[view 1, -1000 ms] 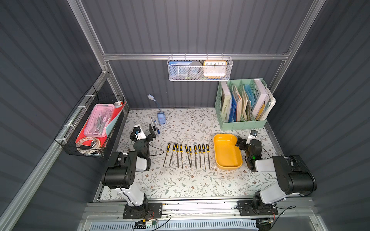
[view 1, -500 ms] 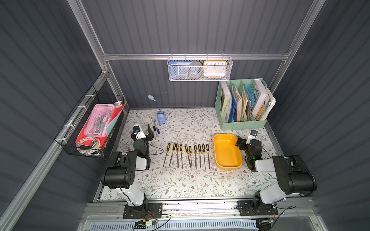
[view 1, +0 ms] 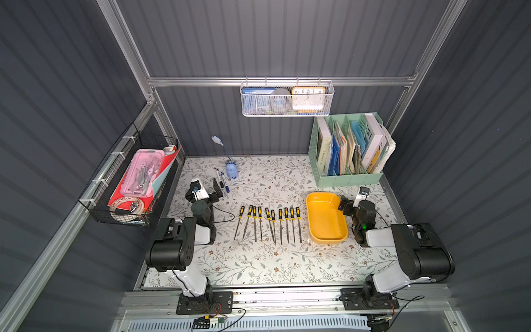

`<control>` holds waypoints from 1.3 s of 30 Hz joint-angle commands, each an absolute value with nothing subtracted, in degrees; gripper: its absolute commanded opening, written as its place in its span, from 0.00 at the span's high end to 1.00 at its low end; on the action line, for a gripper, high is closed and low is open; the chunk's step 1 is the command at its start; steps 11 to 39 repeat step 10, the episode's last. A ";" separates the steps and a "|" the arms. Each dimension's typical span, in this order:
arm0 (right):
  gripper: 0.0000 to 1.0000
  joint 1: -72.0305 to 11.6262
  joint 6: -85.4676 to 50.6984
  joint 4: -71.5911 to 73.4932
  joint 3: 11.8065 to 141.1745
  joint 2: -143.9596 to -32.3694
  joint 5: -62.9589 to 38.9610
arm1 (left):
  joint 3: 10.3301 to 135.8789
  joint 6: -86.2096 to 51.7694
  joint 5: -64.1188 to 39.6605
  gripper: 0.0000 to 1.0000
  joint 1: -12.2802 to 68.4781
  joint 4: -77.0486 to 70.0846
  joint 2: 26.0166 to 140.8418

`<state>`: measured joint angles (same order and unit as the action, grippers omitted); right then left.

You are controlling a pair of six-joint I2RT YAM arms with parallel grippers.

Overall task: Take the file tool out of the storage box
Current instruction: Reset both arms

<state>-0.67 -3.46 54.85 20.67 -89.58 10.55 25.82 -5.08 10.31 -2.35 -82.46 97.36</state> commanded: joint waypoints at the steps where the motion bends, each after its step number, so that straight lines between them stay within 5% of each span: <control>1: 0.01 -0.55 -2.99 55.81 21.09 -89.91 11.07 | 26.88 -5.54 10.48 0.00 -2.72 -82.45 97.56; 39: 0.01 -0.54 -2.99 55.85 21.17 -89.88 11.00 | 26.98 -5.54 9.86 0.00 -2.94 -82.16 97.56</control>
